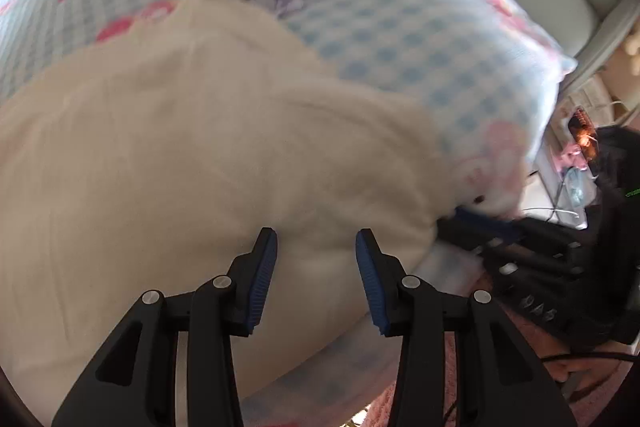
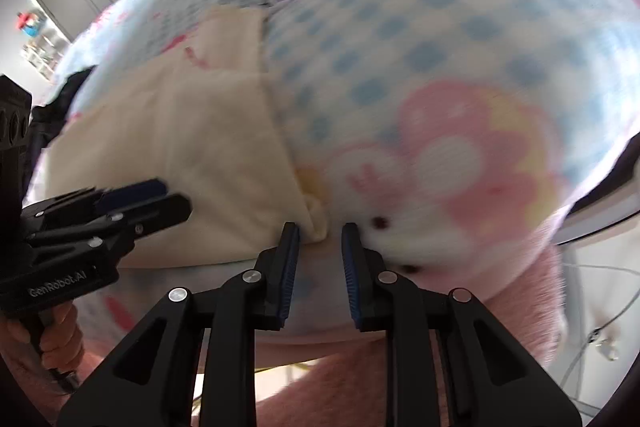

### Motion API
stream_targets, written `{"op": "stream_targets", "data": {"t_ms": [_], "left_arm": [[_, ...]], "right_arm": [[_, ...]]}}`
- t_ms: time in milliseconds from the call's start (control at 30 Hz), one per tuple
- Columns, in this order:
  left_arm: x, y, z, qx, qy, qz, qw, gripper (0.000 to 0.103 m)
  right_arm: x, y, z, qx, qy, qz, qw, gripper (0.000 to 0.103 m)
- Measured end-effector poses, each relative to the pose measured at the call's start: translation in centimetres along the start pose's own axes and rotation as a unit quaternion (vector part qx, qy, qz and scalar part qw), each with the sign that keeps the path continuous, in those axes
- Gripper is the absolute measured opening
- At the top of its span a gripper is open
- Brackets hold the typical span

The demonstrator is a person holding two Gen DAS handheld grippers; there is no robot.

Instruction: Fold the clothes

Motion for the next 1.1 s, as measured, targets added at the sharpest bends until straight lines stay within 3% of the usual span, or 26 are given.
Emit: {"op": "stream_targets", "data": {"t_ms": [67, 167, 333, 467, 567, 633, 767, 867, 967, 1100], "left_arm": [[0.2, 0.4, -0.3, -0.006, -0.006, -0.011, 0.9999, 0.043], [0.5, 0.8, -0.7, -0.011, -0.017, -0.024, 0.9995, 0.043], [0.5, -0.8, 0.2, 0.008, -0.025, 0.001, 0.9996, 0.044], [-0.1, -1.4, 2.0, 0.015, -0.006, 0.018, 0.9997, 0.044], [-0.1, -1.6, 1.7, 0.015, -0.015, 0.014, 0.9997, 0.044], [-0.1, -2.2, 1.6, 0.036, -0.022, 0.026, 0.9988, 0.044], [-0.3, -3.7, 2.9, 0.065, -0.006, 0.05, 0.9966, 0.044], [-0.8, -1.9, 3.8, 0.041, 0.007, 0.031, 0.9987, 0.044], [-0.6, -0.3, 3.1, 0.033, -0.011, 0.01, 0.9994, 0.044], [0.0, -1.1, 2.4, 0.025, -0.027, 0.027, 0.999, 0.044]], "right_arm": [[0.0, -0.2, 0.5, 0.005, 0.004, -0.002, 1.0, 0.02], [0.1, -1.0, 1.3, 0.065, -0.008, 0.004, 0.998, 0.01], [-0.2, -2.3, 1.0, -0.02, 0.003, 0.014, 1.0, 0.018], [-0.5, -2.5, -0.3, -0.027, -0.011, 0.024, 0.999, 0.018], [-1.2, -2.7, 0.3, 0.008, 0.013, 0.035, 0.999, 0.018], [-1.8, -3.2, 1.4, 0.024, 0.036, 0.044, 0.998, 0.018], [-2.0, -3.4, 1.7, -0.018, 0.039, 0.042, 0.998, 0.024], [-1.5, -3.3, 1.1, -0.055, 0.027, 0.028, 0.998, 0.024], [-0.9, -2.4, -0.2, -0.063, 0.011, 0.015, 0.998, 0.024], [-0.8, -2.3, -1.5, -0.074, -0.006, 0.021, 0.997, 0.024]]}}
Point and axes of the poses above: each gripper's, at about its wrist camera, not at the fingertips, and y roughly the way its jaws point, z to its right, x to its underside, the point moved 4 cm from there along y, roughly the way its jaws point, and after that the axes turned 1 degree about -y, right-handed, at the moved point
